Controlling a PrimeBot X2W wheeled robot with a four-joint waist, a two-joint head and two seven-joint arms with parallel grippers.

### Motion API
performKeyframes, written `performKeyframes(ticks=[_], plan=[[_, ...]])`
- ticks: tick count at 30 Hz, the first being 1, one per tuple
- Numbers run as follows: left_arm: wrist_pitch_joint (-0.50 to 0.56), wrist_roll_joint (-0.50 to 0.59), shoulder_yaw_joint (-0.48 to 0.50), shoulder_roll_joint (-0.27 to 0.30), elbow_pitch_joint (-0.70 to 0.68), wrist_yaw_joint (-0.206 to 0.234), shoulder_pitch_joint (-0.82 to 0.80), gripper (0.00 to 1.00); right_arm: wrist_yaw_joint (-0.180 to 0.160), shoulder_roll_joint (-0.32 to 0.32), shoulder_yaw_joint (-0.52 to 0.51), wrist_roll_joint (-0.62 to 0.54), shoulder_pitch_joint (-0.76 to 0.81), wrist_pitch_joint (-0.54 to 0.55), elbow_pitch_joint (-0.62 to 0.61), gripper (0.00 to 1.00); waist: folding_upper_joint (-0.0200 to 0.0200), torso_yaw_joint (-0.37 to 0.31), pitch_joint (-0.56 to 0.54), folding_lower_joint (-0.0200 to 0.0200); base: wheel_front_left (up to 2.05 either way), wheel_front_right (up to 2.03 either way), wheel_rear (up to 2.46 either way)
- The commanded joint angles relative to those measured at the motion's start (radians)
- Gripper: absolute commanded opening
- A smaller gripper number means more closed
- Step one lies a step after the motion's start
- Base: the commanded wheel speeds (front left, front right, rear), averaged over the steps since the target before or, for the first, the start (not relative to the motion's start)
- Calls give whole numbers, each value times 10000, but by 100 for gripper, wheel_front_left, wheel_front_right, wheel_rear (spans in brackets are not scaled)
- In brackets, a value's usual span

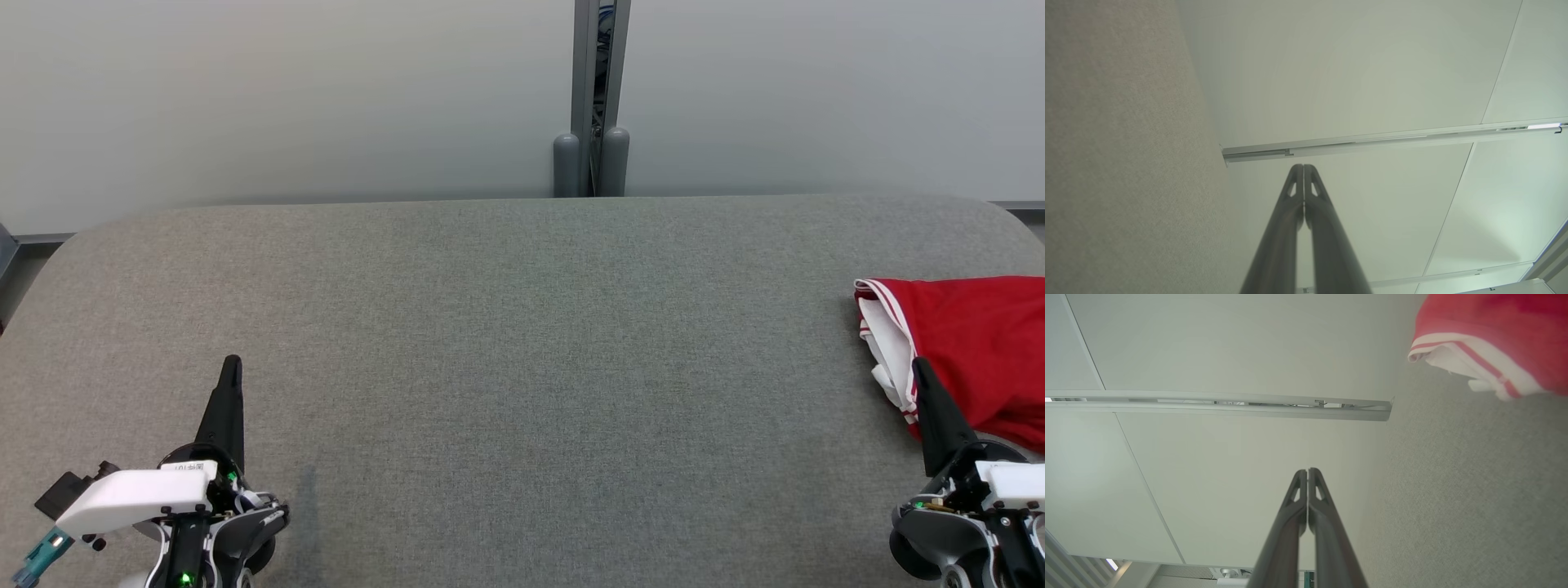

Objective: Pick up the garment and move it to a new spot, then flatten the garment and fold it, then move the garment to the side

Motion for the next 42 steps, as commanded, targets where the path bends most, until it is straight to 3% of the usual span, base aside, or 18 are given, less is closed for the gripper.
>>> performKeyframes(ticks=[1,42], plan=[[24,-15,52,25,-5,-42,-137,0,0,-88,-27,79,-87,27,22,0,-1,0,0,0,0,0,0],[26,-6,57,20,-6,-42,-137,0,0,-87,-28,81,-86,25,20,0,-1,0,0,0,0,0,0]])
